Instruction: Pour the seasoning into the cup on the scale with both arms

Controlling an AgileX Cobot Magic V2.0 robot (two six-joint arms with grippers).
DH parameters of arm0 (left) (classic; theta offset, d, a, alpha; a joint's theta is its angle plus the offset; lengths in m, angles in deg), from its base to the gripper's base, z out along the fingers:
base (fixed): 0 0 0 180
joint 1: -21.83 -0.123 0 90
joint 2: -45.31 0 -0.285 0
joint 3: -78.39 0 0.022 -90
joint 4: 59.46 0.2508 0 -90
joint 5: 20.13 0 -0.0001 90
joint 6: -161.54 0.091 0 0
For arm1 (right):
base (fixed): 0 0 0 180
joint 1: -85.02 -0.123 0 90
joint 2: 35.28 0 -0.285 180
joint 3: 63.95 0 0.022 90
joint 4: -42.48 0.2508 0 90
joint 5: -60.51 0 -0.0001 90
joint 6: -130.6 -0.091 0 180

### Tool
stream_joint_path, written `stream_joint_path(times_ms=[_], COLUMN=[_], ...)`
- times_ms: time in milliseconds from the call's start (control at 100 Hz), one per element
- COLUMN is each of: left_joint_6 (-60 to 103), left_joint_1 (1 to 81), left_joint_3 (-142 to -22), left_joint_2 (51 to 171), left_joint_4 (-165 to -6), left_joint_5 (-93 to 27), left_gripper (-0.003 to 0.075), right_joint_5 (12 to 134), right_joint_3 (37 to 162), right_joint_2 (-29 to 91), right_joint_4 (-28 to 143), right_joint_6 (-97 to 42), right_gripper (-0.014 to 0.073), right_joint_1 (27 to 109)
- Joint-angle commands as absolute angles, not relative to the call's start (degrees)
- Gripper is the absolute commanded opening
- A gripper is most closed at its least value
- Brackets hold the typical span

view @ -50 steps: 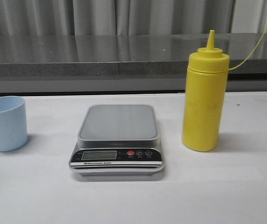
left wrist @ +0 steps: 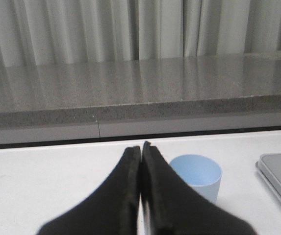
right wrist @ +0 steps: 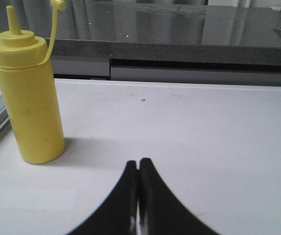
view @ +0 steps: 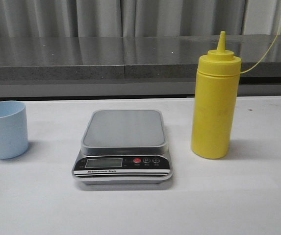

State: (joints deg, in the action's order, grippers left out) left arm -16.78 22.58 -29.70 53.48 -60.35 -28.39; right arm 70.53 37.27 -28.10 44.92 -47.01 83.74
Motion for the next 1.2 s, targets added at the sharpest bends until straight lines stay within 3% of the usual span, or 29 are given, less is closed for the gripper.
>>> stream_joint_path(times_ms=[0,660,1110,1190], left_joint_6=[-16.93,-16.93,-16.93,-16.93], left_joint_1=[22.57,22.57,22.57,22.68], left_joint_3=[-35.07,-66.62,-76.03,-76.65], left_joint_2=[57.40,101.17,121.02,123.06], left_joint_4=[-62.11,-64.92,-66.65,-68.16], left_joint_5=[-27.15,-41.98,-46.61,-46.61], left_gripper=[-0.0020,-0.0020,-0.0015,0.0039], right_joint_5=[65.56,65.56,65.56,65.56], right_joint_3=[38.29,38.29,38.29,38.29], right_joint_2=[-29.27,-29.27,-29.27,-29.27], right_joint_4=[44.73,44.73,44.73,44.73], right_joint_6=[-46.61,-46.61,-46.61,-46.61], right_gripper=[-0.0068,-0.0068,-0.0068,-0.0068], right_joint_1=[84.02,84.02,84.02,84.02])
